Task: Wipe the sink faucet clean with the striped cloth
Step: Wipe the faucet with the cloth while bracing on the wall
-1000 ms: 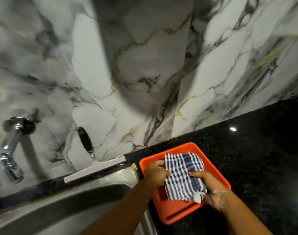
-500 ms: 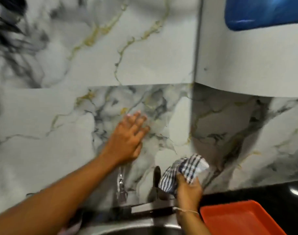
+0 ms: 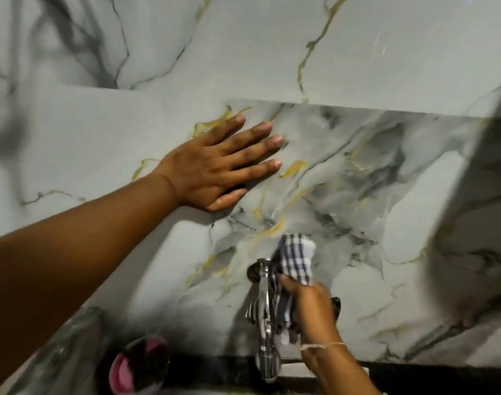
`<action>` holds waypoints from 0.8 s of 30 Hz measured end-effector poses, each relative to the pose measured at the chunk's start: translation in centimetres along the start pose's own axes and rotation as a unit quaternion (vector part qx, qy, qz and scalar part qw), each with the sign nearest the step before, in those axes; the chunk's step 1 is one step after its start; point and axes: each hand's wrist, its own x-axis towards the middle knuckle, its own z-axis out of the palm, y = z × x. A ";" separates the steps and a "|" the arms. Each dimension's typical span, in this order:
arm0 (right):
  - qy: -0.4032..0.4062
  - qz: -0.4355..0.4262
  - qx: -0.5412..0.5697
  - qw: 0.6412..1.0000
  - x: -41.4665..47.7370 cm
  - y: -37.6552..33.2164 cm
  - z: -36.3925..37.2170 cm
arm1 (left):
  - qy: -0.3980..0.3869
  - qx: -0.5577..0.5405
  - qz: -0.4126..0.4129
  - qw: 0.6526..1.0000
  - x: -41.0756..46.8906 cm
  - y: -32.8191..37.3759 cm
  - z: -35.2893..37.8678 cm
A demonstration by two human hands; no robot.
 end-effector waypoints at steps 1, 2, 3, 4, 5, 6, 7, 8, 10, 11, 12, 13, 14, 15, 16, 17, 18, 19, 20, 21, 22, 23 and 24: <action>-0.021 0.056 0.053 0.997 0.0 -0.1 -0.1 | 0.003 -0.005 0.001 1.000 -0.1 0.0 0.1; -0.044 0.106 0.096 0.989 -0.1 -0.3 -0.1 | 0.007 -0.006 0.003 1.000 -0.1 0.0 0.1; -0.070 0.145 0.139 0.977 0.1 -0.2 -0.3 | 0.010 -0.004 0.004 1.000 -0.1 -0.1 0.2; -0.096 0.171 0.178 0.964 0.0 -0.1 -0.5 | 0.013 -0.002 0.004 1.000 0.0 -0.1 0.2; -0.117 0.190 0.211 0.952 0.2 0.0 -0.7 | 0.016 0.001 0.004 1.000 0.0 -0.1 0.2; -0.134 0.212 0.234 0.939 0.3 -0.1 -0.8 | 0.018 0.006 0.003 1.000 0.0 -0.2 0.3; -0.150 0.237 0.253 0.926 0.6 0.2 -0.9 | 0.018 0.012 0.003 1.000 0.0 -0.3 0.3; -0.165 0.270 0.263 0.911 0.7 0.5 -0.7 | 0.017 0.015 0.004 1.000 0.0 -0.3 0.3; -0.186 0.329 0.279 0.883 0.8 1.6 0.0 | 0.013 0.019 0.006 1.000 0.0 -0.3 0.2; -0.191 0.348 0.292 0.870 0.8 2.2 0.5 | 0.013 0.022 0.006 1.000 0.0 -0.3 0.3; -0.197 0.357 0.306 0.860 0.9 2.8 1.0 | 0.014 0.024 0.006 1.000 -0.1 -0.3 0.3; -0.198 0.363 0.324 0.851 1.2 3.4 1.3 | 0.015 0.026 0.005 1.000 0.0 -0.2 0.3; -0.198 0.366 0.339 0.844 1.4 3.6 1.5 | 0.015 0.027 0.004 1.000 0.0 -0.2 0.3; -0.197 0.366 0.343 0.842 1.6 3.8 1.5 | 0.015 0.030 0.003 0.999 0.0 -0.1 0.3; -0.202 0.355 0.343 0.846 1.6 3.9 1.4 | 0.017 0.034 0.004 0.999 0.0 -0.1 0.3; -0.208 0.335 0.335 0.856 1.6 3.9 1.2 | 0.019 0.038 0.005 0.999 0.1 -0.2 0.3; -0.212 0.299 0.315 0.876 1.5 3.9 0.8 | 0.019 0.040 0.005 0.999 0.1 -0.2 0.3; -0.199 0.241 0.262 0.913 1.3 3.8 0.3 | 0.019 0.040 0.005 0.999 0.1 -0.2 0.3; -0.178 0.158 0.183 0.954 0.8 3.5 -0.1 | 0.018 0.039 0.004 0.999 0.1 -0.2 0.3; -0.132 0.056 0.072 0.987 0.4 3.2 -0.2 | 0.017 0.037 0.004 0.999 0.1 -0.1 0.3; -0.092 -0.054 -0.058 0.993 -0.1 2.8 -0.3 | 0.015 0.034 0.005 0.999 0.1 -0.1 0.2; -0.072 -0.159 -0.189 0.966 -0.6 2.4 -0.1 | 0.014 0.030 0.006 0.999 0.0 -0.1 0.2; -0.075 -0.236 -0.316 0.916 -1.1 2.0 0.4 | 0.012 0.028 0.006 1.000 0.0 -0.1 0.3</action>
